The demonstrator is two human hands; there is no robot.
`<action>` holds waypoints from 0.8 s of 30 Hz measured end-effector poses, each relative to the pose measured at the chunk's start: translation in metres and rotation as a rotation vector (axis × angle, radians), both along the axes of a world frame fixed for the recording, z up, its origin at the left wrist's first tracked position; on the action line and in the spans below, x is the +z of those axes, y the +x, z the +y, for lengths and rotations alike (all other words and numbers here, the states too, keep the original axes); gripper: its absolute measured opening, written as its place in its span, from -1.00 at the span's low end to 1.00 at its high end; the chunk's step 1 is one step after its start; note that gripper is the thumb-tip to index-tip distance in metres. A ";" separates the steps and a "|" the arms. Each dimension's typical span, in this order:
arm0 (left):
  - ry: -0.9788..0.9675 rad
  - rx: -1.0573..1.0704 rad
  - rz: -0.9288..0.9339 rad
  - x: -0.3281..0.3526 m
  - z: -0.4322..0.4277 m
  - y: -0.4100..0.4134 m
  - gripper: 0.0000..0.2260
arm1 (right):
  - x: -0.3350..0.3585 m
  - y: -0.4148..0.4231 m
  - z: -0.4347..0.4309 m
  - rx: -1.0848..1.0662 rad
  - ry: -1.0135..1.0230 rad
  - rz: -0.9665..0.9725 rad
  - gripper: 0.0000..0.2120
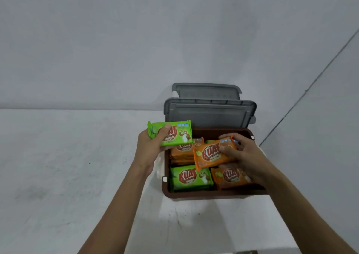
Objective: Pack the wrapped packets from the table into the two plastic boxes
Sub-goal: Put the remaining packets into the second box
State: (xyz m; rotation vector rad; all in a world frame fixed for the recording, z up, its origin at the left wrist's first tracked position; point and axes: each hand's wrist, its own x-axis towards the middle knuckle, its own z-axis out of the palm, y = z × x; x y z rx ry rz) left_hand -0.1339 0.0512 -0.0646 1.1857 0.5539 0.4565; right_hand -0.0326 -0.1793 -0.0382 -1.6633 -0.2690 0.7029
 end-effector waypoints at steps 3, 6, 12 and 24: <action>0.067 0.046 0.020 -0.002 -0.018 0.006 -0.90 | -0.005 0.005 -0.021 0.010 -0.061 0.015 -0.70; 0.183 0.075 0.059 -0.009 -0.028 0.010 -0.81 | -0.008 0.010 -0.037 0.012 -0.135 0.000 -0.68; 0.464 0.113 0.159 -0.014 -0.032 0.010 -0.77 | -0.009 0.013 -0.047 0.034 -0.392 -0.119 -0.70; 0.584 0.072 0.170 -0.015 -0.038 0.005 -0.74 | -0.007 0.008 -0.035 0.258 -0.922 -0.573 -0.57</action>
